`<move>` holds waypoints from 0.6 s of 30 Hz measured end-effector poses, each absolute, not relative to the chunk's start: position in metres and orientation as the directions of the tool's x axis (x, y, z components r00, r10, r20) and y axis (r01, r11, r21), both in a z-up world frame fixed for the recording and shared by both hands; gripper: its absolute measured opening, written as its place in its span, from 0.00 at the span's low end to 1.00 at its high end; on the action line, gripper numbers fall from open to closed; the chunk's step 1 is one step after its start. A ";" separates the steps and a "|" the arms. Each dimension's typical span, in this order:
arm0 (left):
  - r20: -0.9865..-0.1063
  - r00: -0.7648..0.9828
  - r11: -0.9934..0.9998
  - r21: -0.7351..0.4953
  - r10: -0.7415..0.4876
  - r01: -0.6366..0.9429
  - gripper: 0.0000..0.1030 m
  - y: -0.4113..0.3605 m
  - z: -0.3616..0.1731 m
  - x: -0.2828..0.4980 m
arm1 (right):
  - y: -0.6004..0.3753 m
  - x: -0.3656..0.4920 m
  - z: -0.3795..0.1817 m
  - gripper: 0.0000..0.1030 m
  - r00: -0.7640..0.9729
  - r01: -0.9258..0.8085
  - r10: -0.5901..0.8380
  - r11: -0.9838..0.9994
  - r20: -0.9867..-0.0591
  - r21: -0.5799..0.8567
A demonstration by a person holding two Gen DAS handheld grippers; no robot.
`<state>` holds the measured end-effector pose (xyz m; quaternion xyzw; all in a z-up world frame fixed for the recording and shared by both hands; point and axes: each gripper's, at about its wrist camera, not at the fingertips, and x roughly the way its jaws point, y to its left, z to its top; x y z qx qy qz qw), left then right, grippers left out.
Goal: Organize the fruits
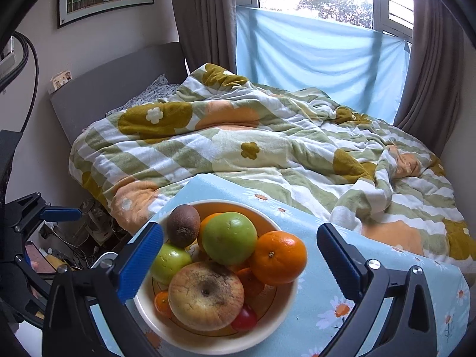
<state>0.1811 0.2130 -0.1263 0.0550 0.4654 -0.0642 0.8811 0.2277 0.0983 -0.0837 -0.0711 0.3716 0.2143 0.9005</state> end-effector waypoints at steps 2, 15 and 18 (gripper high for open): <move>-0.818 0.573 0.985 0.047 -0.057 0.165 1.00 0.203 -0.115 0.173 | 0.086 0.218 -0.070 1.00 0.640 -0.430 0.333 0.902 -0.692 0.037; -0.737 0.673 0.996 -0.001 -0.065 0.095 1.00 0.112 -0.025 0.108 | -0.033 0.120 0.018 1.00 0.689 -0.252 0.189 0.968 -0.700 0.013; -0.718 0.692 0.997 -0.027 -0.072 0.076 1.00 0.093 -0.011 0.089 | -0.059 0.095 0.027 1.00 0.702 -0.190 0.124 0.982 -0.701 -0.017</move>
